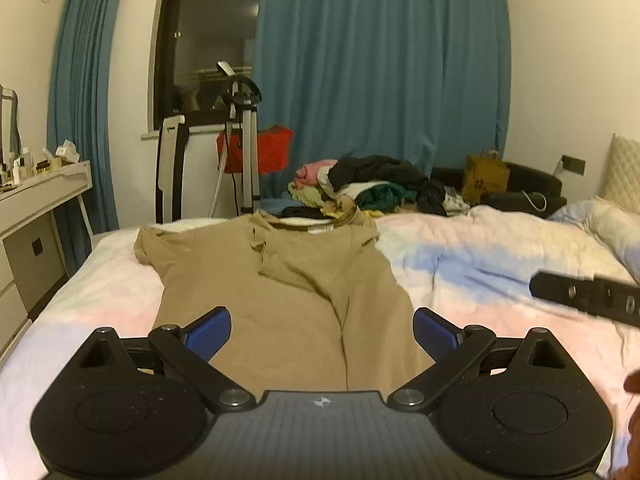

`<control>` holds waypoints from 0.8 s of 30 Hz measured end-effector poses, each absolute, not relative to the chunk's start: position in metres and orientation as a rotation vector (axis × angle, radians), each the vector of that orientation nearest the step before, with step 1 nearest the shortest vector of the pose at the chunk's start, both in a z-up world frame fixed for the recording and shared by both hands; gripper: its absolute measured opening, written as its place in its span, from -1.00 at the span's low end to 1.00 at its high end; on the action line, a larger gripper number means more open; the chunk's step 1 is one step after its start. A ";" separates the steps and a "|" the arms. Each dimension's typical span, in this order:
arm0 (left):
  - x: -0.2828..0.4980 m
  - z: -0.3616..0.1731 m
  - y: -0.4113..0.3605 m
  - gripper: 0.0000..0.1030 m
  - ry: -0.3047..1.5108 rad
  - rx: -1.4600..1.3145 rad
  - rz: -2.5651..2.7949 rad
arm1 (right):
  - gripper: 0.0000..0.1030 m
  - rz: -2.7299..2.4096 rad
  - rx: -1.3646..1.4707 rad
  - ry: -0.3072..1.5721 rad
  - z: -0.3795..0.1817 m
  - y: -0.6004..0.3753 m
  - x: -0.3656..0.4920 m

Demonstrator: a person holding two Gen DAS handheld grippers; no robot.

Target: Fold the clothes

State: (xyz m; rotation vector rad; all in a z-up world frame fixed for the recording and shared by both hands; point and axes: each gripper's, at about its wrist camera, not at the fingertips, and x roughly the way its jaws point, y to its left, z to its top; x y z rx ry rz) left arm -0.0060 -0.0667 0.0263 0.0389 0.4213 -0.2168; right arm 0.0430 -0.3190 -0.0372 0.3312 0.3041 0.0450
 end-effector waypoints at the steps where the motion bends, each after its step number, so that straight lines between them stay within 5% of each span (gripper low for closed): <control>1: -0.005 0.024 -0.064 0.91 0.425 0.032 -0.217 | 0.68 0.045 0.333 0.307 -0.038 -0.318 0.044; 7: 0.007 0.020 -0.046 0.91 0.472 -0.037 -0.238 | 0.68 0.082 0.305 0.355 -0.040 -0.311 0.052; 24: 0.063 0.008 0.091 0.91 0.482 -0.232 0.010 | 0.67 0.376 0.012 0.521 -0.059 -0.112 0.304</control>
